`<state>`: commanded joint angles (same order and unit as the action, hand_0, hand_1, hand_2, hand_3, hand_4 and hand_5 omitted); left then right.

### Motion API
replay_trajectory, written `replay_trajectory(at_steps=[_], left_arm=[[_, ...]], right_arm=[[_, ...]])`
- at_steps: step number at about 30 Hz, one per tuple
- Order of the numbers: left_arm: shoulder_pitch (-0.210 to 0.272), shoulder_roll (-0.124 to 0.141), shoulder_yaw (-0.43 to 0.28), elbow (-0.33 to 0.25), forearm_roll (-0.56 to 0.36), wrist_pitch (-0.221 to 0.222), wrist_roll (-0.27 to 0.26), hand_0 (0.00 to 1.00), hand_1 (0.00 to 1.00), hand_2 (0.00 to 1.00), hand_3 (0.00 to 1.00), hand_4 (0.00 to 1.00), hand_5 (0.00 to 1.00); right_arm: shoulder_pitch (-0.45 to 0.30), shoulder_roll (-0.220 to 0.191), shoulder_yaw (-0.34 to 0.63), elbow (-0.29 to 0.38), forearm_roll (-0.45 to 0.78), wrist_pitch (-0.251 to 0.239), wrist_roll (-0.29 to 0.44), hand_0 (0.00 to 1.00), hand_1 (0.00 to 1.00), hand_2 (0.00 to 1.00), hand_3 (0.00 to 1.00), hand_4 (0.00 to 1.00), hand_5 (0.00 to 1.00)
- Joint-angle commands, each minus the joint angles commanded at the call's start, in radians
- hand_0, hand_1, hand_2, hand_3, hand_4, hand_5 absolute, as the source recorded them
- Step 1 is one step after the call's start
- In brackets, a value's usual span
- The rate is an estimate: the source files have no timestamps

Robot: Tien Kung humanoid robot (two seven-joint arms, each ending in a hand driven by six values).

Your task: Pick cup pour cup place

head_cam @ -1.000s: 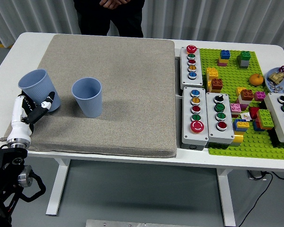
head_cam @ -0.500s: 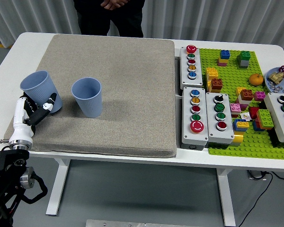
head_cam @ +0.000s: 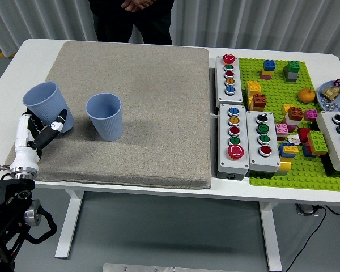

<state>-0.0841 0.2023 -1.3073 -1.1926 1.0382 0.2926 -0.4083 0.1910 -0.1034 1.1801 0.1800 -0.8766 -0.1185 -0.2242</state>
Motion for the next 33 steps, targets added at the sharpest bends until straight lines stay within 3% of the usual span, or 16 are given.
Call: replay_trajectory(at_steps=[7,13,22,33], left_arm=[[0.008,0.011,-0.021,-0.043,0.065,0.025,-0.009,0.422,0.498,0.575,0.636,0.450,0.002],[0.020,0.048,-0.068,-0.102,0.165,0.038,0.000,0.408,0.486,0.567,0.620,0.437,0.002],[0.006,0.113,-0.096,-0.135,0.285,0.028,0.030,0.397,0.480,0.564,0.616,0.435,0.002],[-0.006,0.184,-0.095,-0.206,0.619,0.035,0.083,0.401,0.485,0.560,0.613,0.416,0.002]], right_arm=[[-0.001,-0.001,0.000,0.000,0.000,0.000,0.000,0.740,0.707,0.728,0.641,0.224,0.403],[-0.002,-0.004,0.000,0.000,0.001,0.000,0.002,0.740,0.707,0.729,0.641,0.224,0.403],[0.001,-0.010,-0.003,0.000,0.010,-0.002,0.004,0.740,0.707,0.730,0.641,0.224,0.403],[0.001,-0.016,-0.004,0.000,0.014,-0.003,0.006,0.740,0.707,0.730,0.642,0.224,0.407]])
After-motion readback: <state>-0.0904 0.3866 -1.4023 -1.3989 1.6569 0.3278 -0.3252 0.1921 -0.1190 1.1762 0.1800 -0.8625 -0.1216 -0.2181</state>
